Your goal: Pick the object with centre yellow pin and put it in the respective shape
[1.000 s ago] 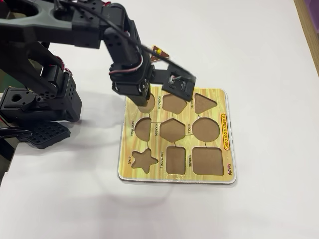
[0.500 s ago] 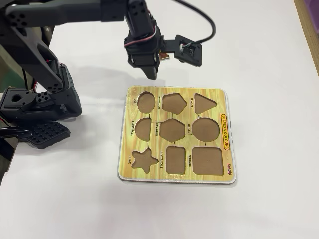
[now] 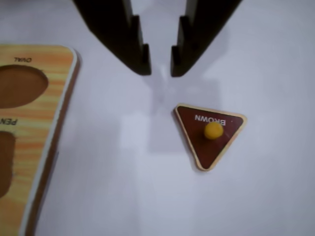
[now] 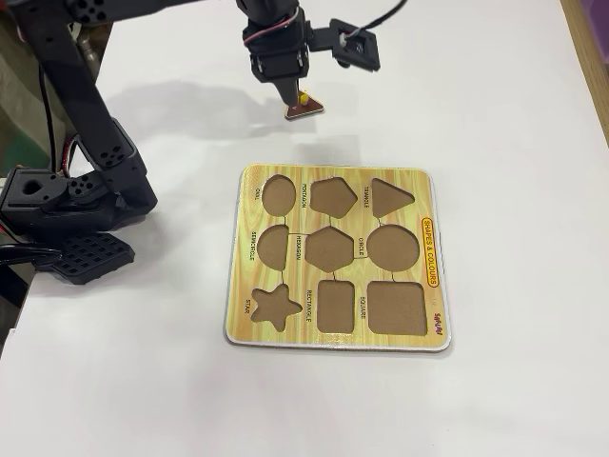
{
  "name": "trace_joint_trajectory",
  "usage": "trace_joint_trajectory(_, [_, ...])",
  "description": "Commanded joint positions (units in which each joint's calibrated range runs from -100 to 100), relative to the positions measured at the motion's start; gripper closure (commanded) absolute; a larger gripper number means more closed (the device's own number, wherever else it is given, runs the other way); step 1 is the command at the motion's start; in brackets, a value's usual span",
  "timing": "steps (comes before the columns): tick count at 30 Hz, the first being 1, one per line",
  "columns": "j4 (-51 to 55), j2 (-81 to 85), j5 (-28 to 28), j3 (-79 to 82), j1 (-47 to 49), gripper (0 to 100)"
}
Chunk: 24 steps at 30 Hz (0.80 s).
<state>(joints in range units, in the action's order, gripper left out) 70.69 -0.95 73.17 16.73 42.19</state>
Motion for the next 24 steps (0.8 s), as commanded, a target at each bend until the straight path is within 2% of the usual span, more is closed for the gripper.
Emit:
trace_joint_trajectory(1, [-0.6, -0.5, 0.1, -5.1, 1.3, 94])
trace_joint_trajectory(24, [-0.7, -11.5, 0.1, -17.1, 2.0, 95])
